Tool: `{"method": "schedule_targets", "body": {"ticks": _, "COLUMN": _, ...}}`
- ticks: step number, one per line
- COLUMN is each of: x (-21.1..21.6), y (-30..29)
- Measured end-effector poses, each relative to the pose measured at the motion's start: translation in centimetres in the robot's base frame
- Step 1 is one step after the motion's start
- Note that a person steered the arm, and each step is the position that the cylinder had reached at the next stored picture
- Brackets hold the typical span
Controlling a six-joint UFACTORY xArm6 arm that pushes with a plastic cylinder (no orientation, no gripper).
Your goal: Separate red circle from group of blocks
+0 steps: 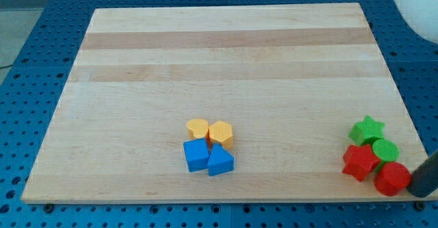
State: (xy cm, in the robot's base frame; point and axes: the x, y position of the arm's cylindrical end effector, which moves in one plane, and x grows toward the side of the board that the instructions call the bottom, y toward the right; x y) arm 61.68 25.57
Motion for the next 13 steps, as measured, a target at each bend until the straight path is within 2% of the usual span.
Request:
{"method": "schedule_targets", "body": {"ticks": 3, "x": -0.1, "y": -7.1}}
{"method": "schedule_targets", "body": {"ticks": 5, "x": -0.1, "y": -14.3}}
{"method": "schedule_targets", "body": {"ticks": 8, "x": -6.0, "y": -22.7}}
{"method": "schedule_targets", "body": {"ticks": 13, "x": -11.0, "y": -36.8}}
